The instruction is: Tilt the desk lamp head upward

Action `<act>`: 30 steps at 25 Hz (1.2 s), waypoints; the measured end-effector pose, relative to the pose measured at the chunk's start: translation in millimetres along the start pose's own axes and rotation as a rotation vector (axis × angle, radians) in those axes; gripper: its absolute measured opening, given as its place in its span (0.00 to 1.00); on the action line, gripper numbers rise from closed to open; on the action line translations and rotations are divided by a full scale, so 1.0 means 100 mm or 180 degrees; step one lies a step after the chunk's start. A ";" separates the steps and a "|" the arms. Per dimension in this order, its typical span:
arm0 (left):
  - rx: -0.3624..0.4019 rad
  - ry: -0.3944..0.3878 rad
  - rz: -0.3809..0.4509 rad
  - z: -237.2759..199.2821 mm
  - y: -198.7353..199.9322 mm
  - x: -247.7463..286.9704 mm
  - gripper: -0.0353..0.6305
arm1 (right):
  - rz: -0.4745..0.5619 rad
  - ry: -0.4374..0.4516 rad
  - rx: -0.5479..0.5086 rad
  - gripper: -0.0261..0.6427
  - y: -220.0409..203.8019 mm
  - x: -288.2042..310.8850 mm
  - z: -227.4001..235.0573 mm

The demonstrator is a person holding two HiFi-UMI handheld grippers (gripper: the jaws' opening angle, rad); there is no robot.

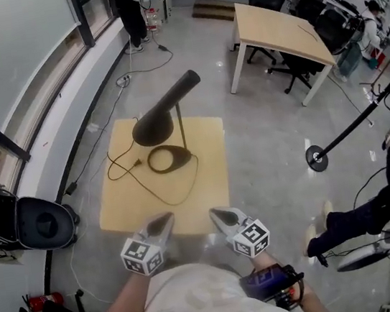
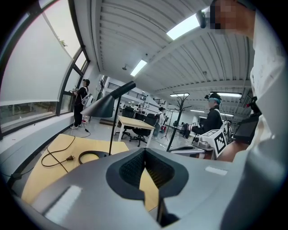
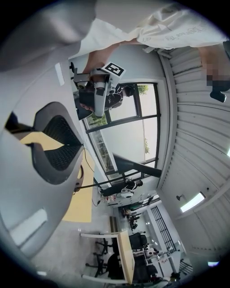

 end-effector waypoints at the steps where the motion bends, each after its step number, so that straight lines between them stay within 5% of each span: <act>1: 0.0002 -0.0039 -0.0010 -0.03 0.02 0.05 0.06 | 0.0008 -0.0040 0.0009 0.06 0.02 0.01 0.03; 19: 0.0071 -0.0647 0.0056 -0.93 0.50 0.56 0.06 | 0.0058 -0.0626 -0.0265 0.06 0.54 0.61 0.20; 30: 0.0029 -0.0731 0.0088 -1.37 0.63 0.50 0.06 | -0.0142 -0.0918 -0.0560 0.06 0.79 0.64 0.25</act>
Point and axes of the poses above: the fingertips, and each gripper's own axes: x forward along the fingers, z to its right, y out of its top, the point moved 10 cm from there along -x, backward along the fingers
